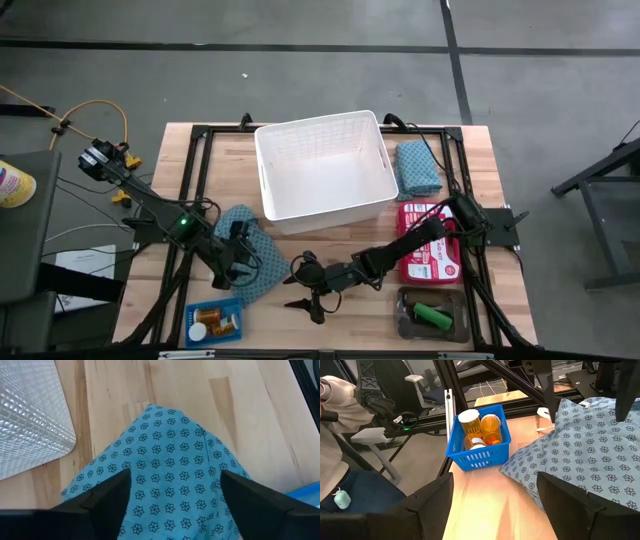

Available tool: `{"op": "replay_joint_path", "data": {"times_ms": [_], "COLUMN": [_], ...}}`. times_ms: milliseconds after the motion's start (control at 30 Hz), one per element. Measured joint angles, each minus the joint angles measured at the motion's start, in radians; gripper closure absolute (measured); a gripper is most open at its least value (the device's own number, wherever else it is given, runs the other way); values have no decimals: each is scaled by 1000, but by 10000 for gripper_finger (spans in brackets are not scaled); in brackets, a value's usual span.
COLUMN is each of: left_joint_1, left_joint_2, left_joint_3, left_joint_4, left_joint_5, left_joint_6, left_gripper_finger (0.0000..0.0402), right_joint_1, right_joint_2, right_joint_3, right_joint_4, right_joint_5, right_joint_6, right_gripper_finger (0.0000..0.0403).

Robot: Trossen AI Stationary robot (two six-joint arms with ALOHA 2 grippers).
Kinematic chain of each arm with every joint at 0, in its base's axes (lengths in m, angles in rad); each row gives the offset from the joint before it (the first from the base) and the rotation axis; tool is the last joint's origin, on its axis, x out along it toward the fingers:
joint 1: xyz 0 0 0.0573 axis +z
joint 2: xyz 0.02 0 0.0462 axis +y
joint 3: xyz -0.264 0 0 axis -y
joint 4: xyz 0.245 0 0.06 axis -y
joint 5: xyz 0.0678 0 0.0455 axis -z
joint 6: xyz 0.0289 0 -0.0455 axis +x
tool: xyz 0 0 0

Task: Pick & place medical supplies in basket/bin
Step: Put the left patient gown into the white bin

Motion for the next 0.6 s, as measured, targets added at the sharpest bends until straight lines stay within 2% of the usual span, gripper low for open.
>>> {"op": "replay_joint_path", "data": {"times_ms": [233, 600], "left_joint_1": [0, -84], "left_joint_2": [0, 0], "left_joint_3": [0, 0], "left_joint_4": [3, -40], "left_joint_5": [-35, -125], "left_joint_6": [39, 89], "left_gripper_finger": [50, 43], "right_joint_1": [0, 0], "right_joint_2": [0, 0], "right_joint_3": [0, 0], "right_joint_4": [0, 0], "right_joint_5": [0, 0], "right_joint_6": [0, 0], "right_gripper_finger": [129, 129]}}
